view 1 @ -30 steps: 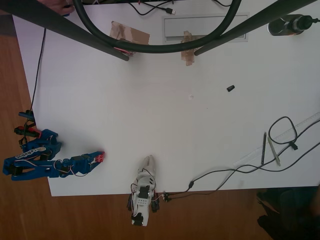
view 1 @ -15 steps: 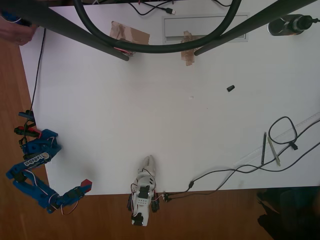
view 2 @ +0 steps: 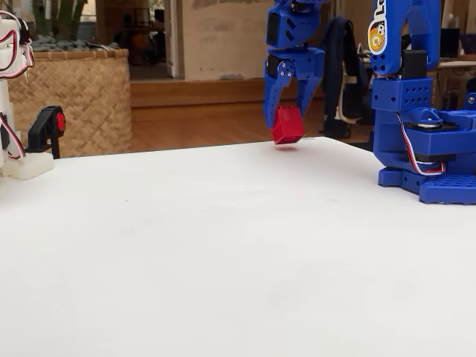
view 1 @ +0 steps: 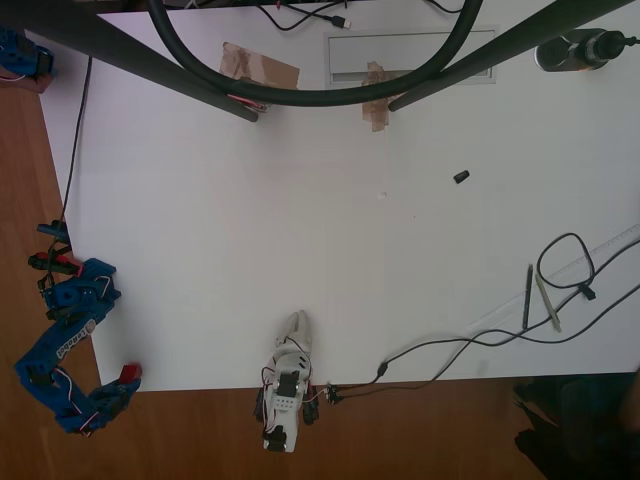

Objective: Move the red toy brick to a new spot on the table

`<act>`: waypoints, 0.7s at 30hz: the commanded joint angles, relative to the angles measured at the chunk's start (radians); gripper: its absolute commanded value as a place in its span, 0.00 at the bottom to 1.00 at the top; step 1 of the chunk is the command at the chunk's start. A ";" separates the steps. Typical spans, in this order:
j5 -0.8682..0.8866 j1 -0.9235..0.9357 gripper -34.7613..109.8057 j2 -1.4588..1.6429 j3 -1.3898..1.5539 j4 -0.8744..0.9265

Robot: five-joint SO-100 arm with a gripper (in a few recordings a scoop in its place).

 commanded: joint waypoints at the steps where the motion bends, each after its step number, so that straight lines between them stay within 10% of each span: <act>1: 0.017 0.032 0.24 -0.008 0.014 -0.034; 21: 0.031 -0.094 0.42 0.278 -0.054 0.086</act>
